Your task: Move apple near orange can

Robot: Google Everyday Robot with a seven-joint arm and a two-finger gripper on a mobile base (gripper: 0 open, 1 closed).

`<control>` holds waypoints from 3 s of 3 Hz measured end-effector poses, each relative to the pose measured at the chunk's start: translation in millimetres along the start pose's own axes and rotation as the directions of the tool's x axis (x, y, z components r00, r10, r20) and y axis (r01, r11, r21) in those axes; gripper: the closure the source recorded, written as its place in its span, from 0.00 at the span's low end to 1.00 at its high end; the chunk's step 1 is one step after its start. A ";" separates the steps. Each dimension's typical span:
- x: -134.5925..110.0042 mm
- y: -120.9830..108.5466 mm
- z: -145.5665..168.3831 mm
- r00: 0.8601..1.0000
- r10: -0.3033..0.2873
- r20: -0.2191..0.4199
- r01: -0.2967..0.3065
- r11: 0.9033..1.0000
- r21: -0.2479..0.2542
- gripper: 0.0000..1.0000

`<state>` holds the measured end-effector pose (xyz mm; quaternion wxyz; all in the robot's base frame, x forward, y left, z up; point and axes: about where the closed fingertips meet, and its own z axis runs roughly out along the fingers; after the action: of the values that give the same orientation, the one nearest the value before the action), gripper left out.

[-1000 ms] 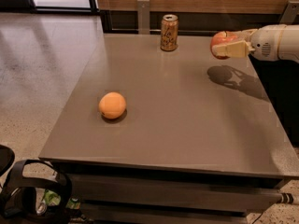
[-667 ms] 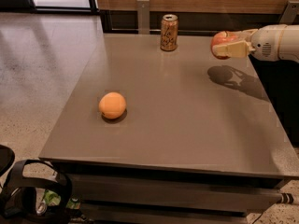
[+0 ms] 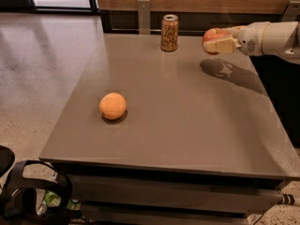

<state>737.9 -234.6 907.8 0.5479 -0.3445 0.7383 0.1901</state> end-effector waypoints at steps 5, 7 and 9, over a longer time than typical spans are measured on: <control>21.8 -3.8 104.7 0.999 -0.033 -0.022 0.031 0.996 -0.082 1.00; 22.7 0.4 111.3 0.999 -0.031 -0.023 0.029 0.995 -0.093 0.60; 23.6 4.4 117.6 0.999 -0.030 -0.023 0.027 0.994 -0.103 0.13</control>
Offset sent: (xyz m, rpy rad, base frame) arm 0.0530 0.0139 -0.0355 -0.0546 -0.0025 0.0066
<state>810.6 -161.2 846.6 0.5230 -0.3849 0.7293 0.2154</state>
